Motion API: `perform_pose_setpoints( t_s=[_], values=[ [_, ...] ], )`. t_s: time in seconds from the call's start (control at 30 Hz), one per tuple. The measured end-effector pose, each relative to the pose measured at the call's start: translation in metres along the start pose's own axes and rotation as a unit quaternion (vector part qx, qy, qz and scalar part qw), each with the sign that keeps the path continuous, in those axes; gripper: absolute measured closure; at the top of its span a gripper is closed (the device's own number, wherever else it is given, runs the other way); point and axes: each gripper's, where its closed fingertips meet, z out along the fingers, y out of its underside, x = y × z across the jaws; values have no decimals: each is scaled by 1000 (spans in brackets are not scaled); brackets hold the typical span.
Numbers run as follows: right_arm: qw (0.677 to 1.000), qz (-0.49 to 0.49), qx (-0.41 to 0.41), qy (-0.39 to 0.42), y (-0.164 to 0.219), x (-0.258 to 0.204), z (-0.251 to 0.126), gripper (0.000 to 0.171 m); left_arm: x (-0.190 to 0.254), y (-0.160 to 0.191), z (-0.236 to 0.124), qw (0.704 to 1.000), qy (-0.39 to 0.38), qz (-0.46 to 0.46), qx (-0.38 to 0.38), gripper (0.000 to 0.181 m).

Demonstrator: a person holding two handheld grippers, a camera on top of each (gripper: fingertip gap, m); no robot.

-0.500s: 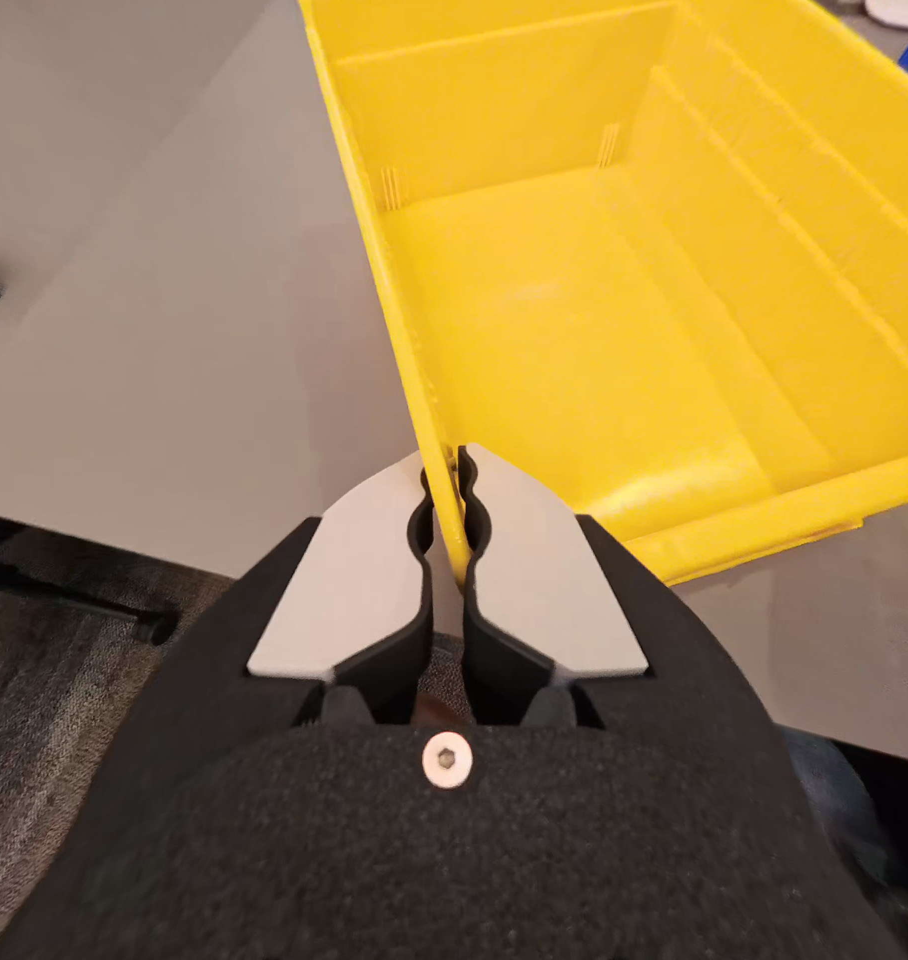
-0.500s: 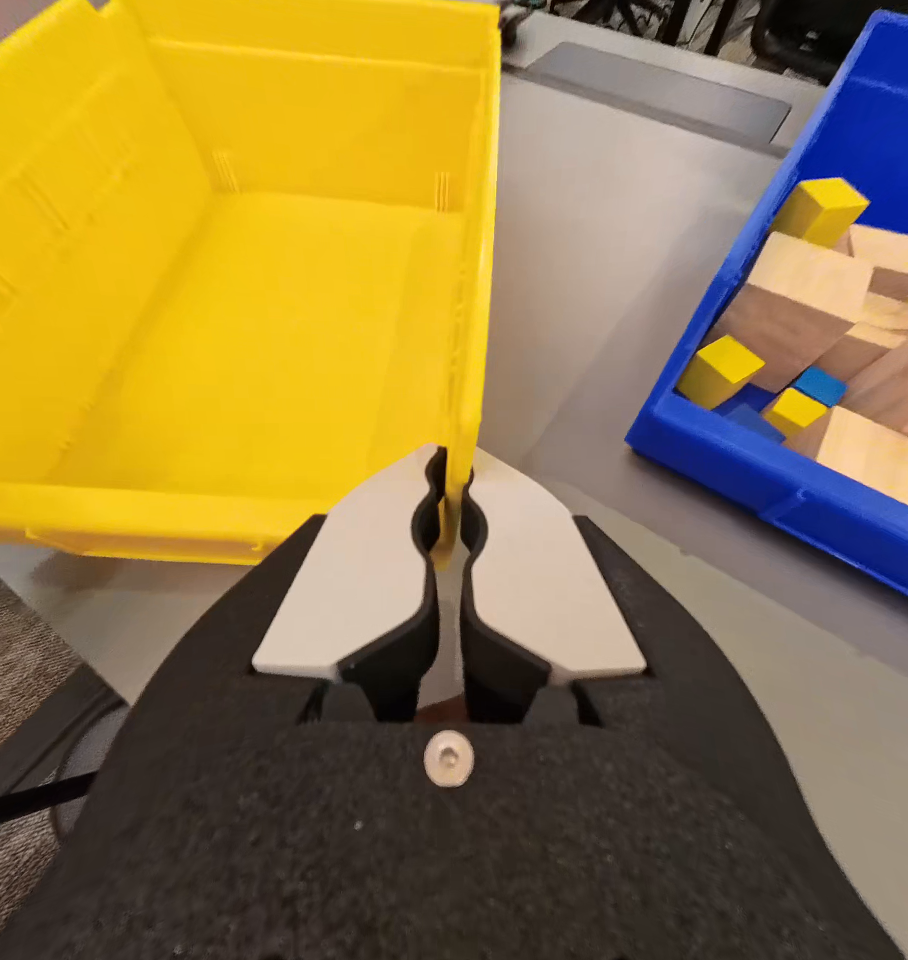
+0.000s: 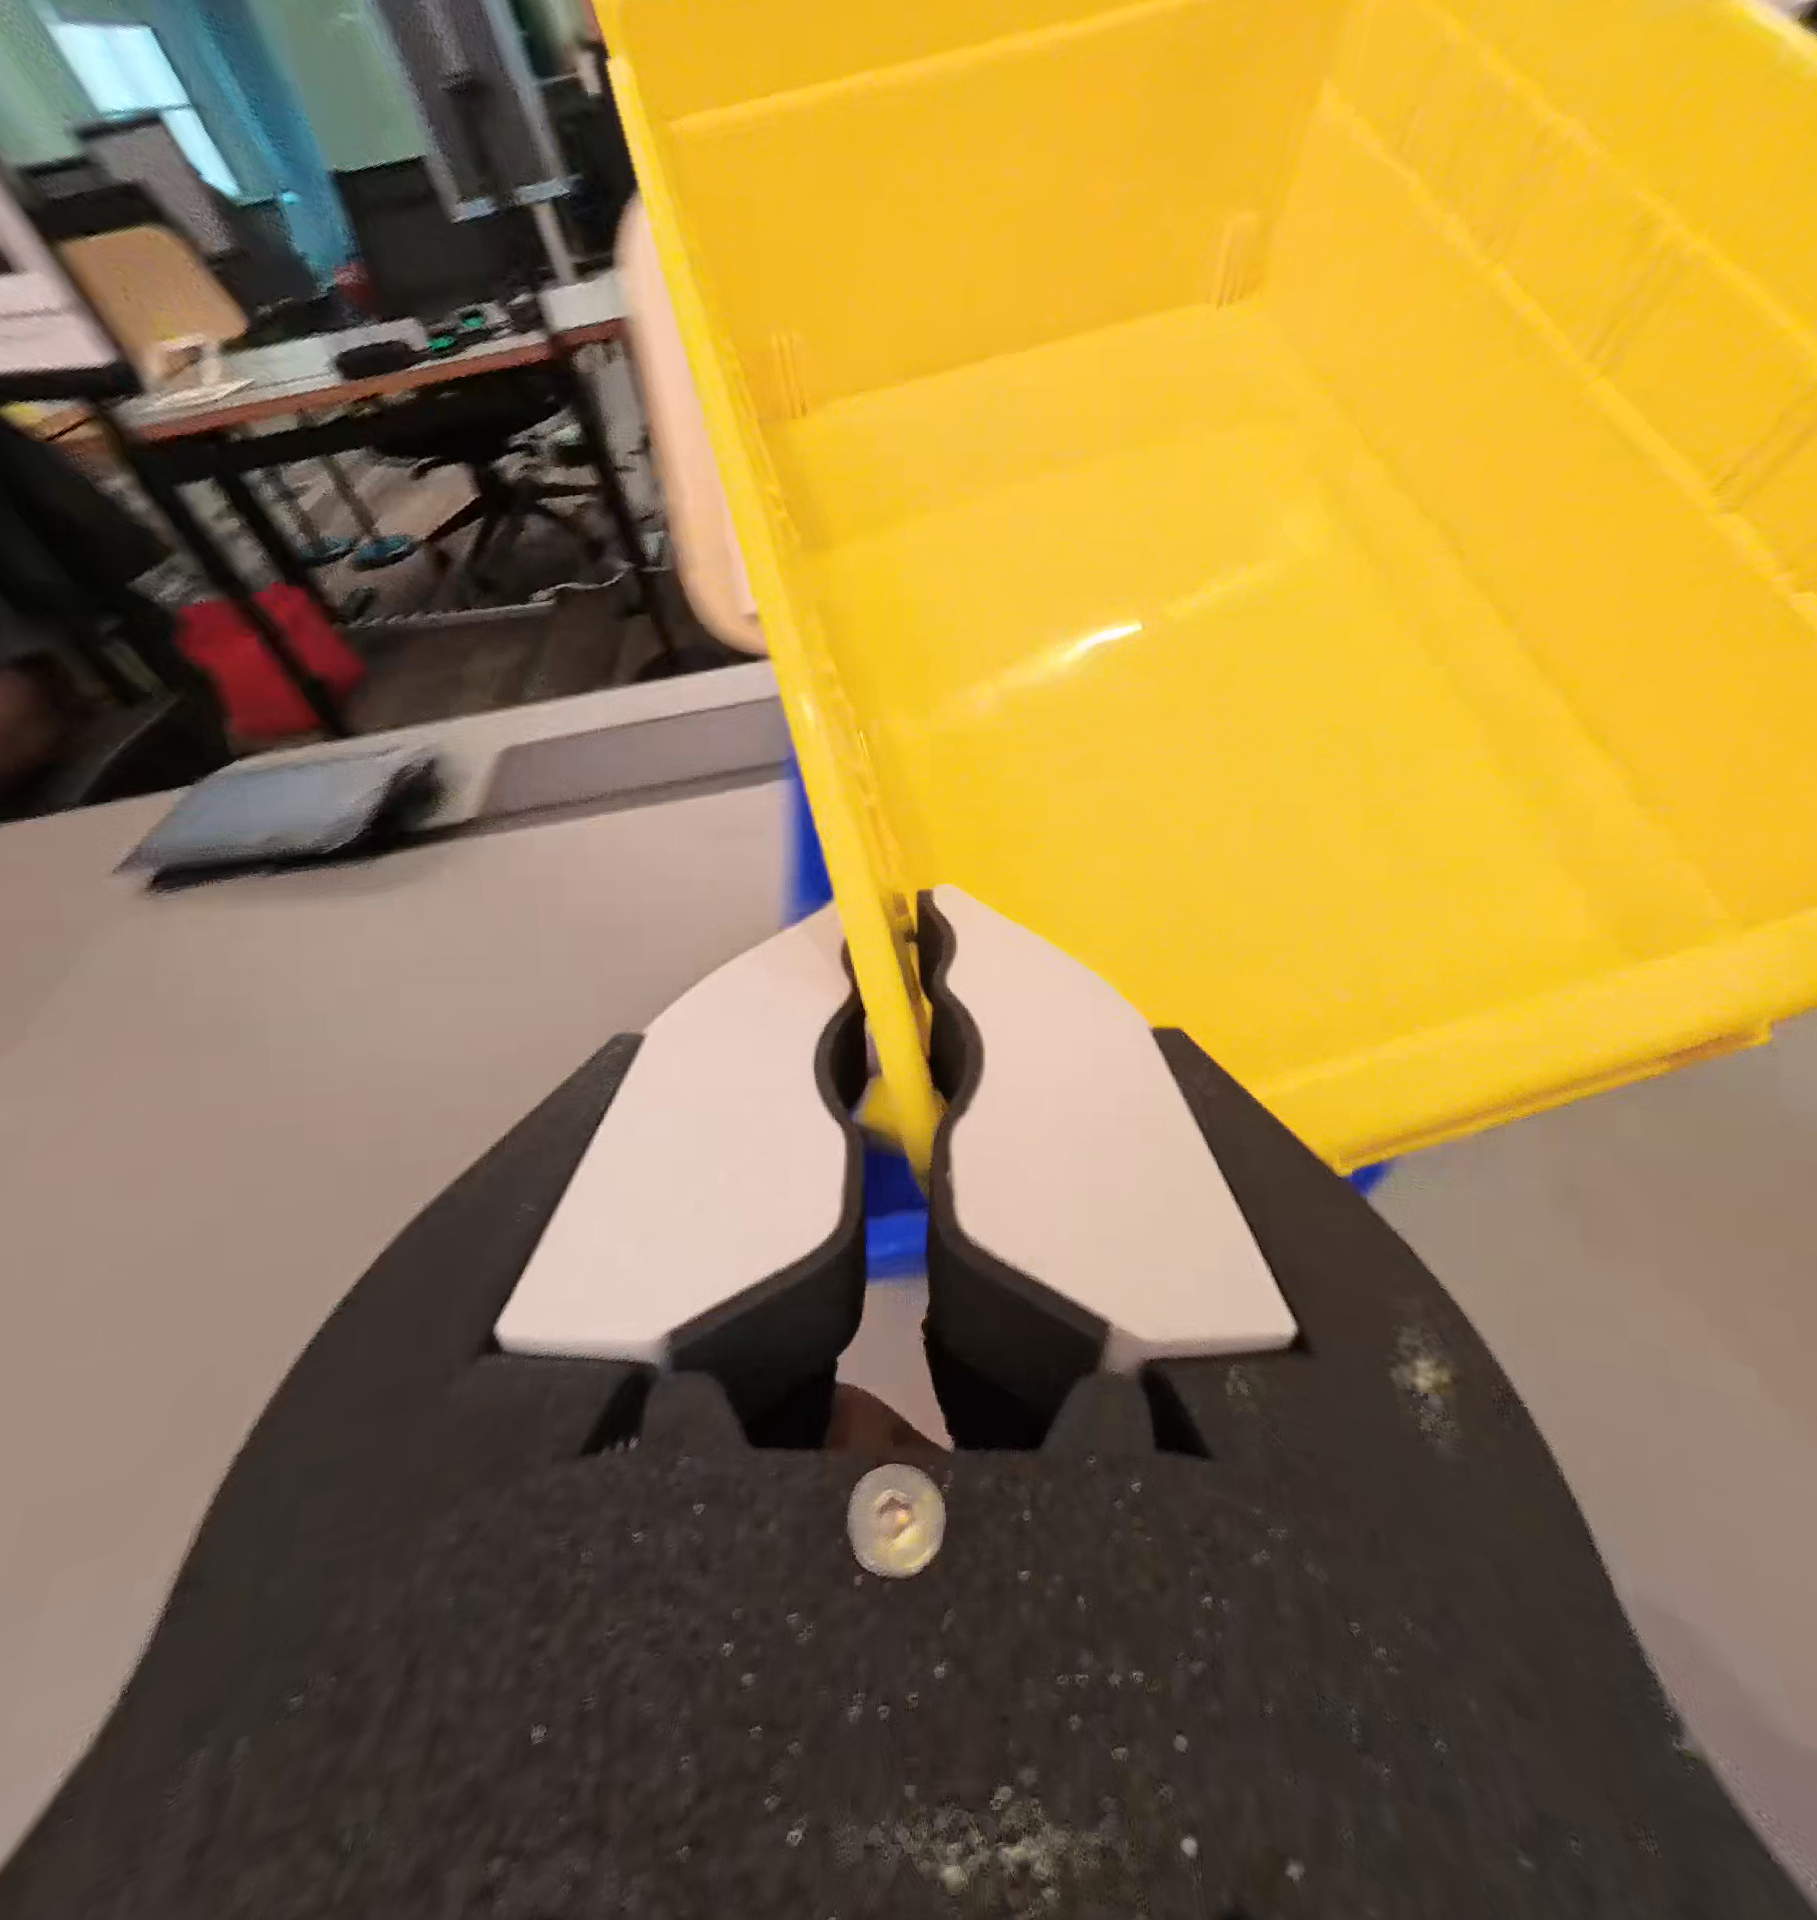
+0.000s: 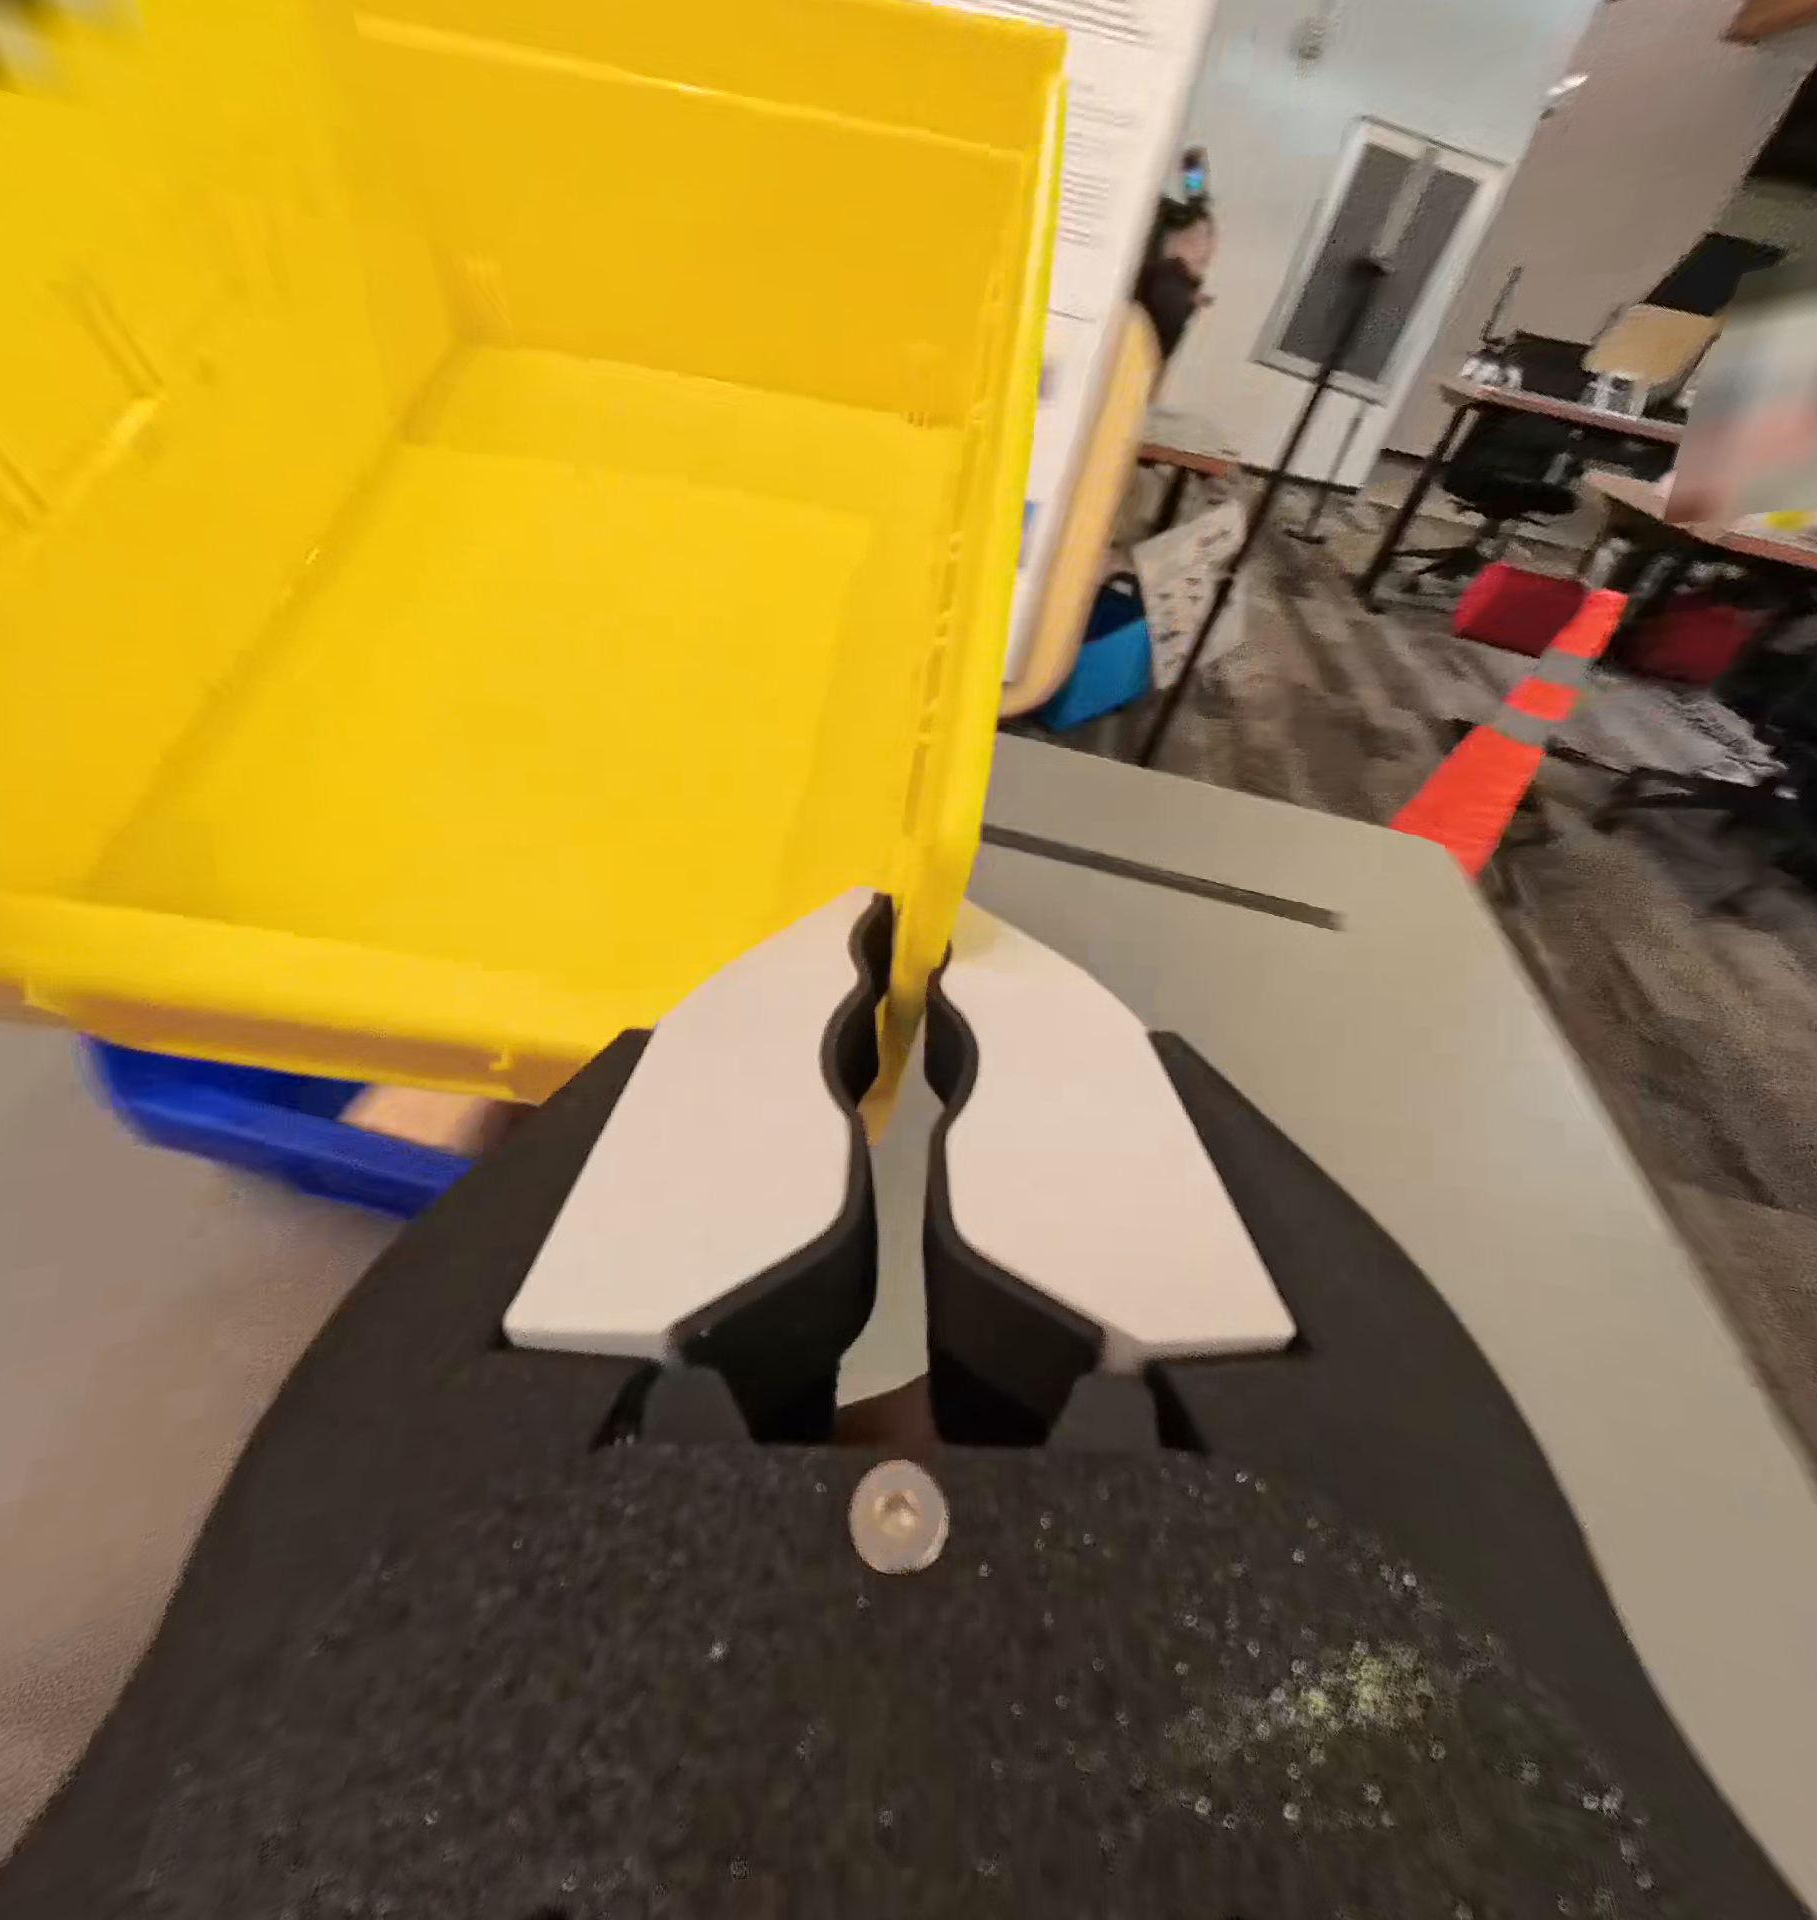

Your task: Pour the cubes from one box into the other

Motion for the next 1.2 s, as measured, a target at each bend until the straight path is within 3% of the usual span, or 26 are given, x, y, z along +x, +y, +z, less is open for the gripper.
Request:
perform_pose_setpoints(
  t_s=[0.13, 0.2, 0.3, 0.43, 0.53, 0.7, 0.8, 0.9, 0.97, 1.1, 1.2],
  values=[
    [992, 87, -35, 84, 33, 139, -10, 169, 138, -24, 50, 998, 59, 13, -1, 175],
    [985, 108, -56, 121, 63, 193, -12, 169, 196, -13, 74, 996, 85, 15, -25, 175],
    [981, 99, -103, 132, 121, 236, -6, 169, 255, 26, 106, 992, 100, 27, -72, 175],
    [973, 128, -167, 93, 195, 247, 11, 169, 286, 85, 125, 984, 112, 16, -140, 175],
    [963, 151, -201, 97, 222, 250, 16, 168, 297, 109, 128, 978, 128, -8, -162, 172],
    [959, 175, -189, 118, 228, 260, 13, 166, 312, 108, 126, 968, 178, 9, -174, 165],
    [953, 177, -193, 151, 230, 275, 15, 159, 325, 96, 107, 952, 257, -10, -163, 152],
    [956, 152, -182, 170, 212, 284, 6, 149, 297, 63, 74, 945, 309, 2, -106, 140],
    [966, 125, -147, 173, 183, 274, -5, 140, 246, 46, 56, 950, 303, 19, -75, 135],
    [990, 35, -77, 117, 119, 202, -7, 139, 86, 51, 49, 985, 166, 30, -41, 134],
    [998, -2, -52, 36, 92, 104, 9, 139, -27, 93, 59, 997, 48, 15, -60, 132]
  ],
)
